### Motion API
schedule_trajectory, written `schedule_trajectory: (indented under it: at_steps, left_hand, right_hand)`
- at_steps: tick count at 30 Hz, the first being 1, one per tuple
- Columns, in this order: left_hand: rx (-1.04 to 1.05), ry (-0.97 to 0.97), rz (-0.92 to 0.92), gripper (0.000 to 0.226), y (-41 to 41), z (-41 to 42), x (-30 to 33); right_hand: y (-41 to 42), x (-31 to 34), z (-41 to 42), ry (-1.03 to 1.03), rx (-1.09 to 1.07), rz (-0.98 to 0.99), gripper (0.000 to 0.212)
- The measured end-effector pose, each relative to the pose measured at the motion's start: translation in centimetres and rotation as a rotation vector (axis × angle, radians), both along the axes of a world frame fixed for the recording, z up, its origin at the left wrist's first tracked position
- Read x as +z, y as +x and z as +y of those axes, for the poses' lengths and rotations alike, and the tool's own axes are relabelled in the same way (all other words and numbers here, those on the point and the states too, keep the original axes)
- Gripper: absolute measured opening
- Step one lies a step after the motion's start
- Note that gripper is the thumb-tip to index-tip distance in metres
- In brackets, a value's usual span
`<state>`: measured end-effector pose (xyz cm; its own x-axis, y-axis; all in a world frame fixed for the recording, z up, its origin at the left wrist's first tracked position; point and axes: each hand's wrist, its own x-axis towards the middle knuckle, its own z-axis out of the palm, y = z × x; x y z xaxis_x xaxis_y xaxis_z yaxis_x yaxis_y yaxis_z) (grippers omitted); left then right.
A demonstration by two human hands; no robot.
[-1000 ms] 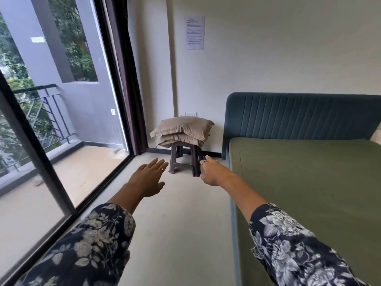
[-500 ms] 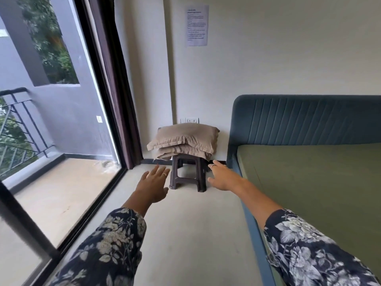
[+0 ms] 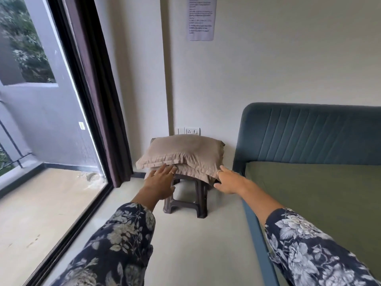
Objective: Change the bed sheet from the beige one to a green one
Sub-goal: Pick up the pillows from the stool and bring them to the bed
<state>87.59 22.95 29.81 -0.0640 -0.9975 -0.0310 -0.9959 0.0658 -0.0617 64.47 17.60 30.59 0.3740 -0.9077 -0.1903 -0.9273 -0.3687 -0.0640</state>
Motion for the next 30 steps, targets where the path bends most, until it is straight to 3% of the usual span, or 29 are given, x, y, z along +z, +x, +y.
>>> schedule_trajectory:
  at_steps: [10, 21, 27, 30]
  left_hand:
    - [0.177, -0.033, 0.208, 0.067, 3.7, -20.8, -1.9]
    - [0.496, 0.226, 0.571, 0.079, 10.0, -45.8, -7.0]
    - [0.743, 0.469, 1.026, 0.090, 11.9, -54.7, -10.1]
    - [0.858, 0.494, 1.202, 0.091, 12.2, -58.7, -11.9]
  right_hand:
    - [4.3, 1.3, -23.2, -0.020, 0.054, 0.023, 0.059]
    - [13.7, -4.3, -48.6, 0.069, 0.071, 0.081, 0.045]
    - [16.6, -9.6, -60.8, 0.169, 0.113, 0.148, 0.055]
    - [18.0, -12.3, -66.9, 0.238, 0.141, 0.184, 0.061]
